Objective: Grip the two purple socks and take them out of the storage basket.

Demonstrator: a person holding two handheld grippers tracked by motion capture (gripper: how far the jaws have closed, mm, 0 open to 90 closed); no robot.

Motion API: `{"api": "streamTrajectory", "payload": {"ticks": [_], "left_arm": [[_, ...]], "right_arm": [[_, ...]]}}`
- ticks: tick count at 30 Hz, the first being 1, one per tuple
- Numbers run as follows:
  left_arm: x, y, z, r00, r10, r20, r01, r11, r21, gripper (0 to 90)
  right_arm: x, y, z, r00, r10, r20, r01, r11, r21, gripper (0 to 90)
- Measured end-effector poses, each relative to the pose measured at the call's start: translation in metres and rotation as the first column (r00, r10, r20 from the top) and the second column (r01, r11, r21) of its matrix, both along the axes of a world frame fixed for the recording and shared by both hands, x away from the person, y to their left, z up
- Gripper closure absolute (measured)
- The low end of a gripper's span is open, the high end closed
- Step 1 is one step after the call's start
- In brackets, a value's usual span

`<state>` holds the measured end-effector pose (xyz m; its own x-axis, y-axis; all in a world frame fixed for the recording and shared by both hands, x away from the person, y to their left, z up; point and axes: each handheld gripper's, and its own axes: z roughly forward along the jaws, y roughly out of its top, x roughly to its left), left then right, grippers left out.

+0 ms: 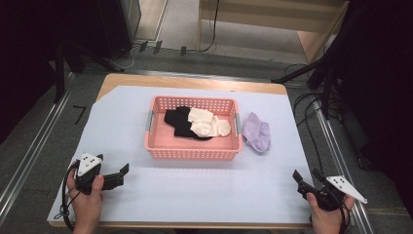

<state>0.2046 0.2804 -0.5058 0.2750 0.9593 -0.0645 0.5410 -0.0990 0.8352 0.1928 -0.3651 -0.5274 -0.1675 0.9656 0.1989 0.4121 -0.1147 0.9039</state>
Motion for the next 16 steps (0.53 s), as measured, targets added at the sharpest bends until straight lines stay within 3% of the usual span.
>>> {"api": "streamTrajectory", "payload": {"ticks": [5,12,16], "left_arm": [[0.0002,0.0002,-0.0003,1.0,0.001,0.001,-0.001,1.0,-0.005,2.4],[-0.0001,-0.0007,-0.0002,0.9999,-0.011,0.004,0.011,0.9999,-0.001,2.0],[0.0001,-0.0007,-0.0001,0.9999,-0.014,-0.002,0.014,0.9999,0.006,1.9]], "right_arm": [[-0.0011,0.0012,-0.0006,0.9999,-0.012,0.009,0.012,0.9999,0.001,22.2],[0.0007,0.0029,-0.0011,0.9998,0.021,0.002,-0.021,0.9994,-0.027,21.6],[0.0027,0.0037,-0.001,0.9992,0.031,-0.026,-0.032,0.999,-0.03,21.6]]}}
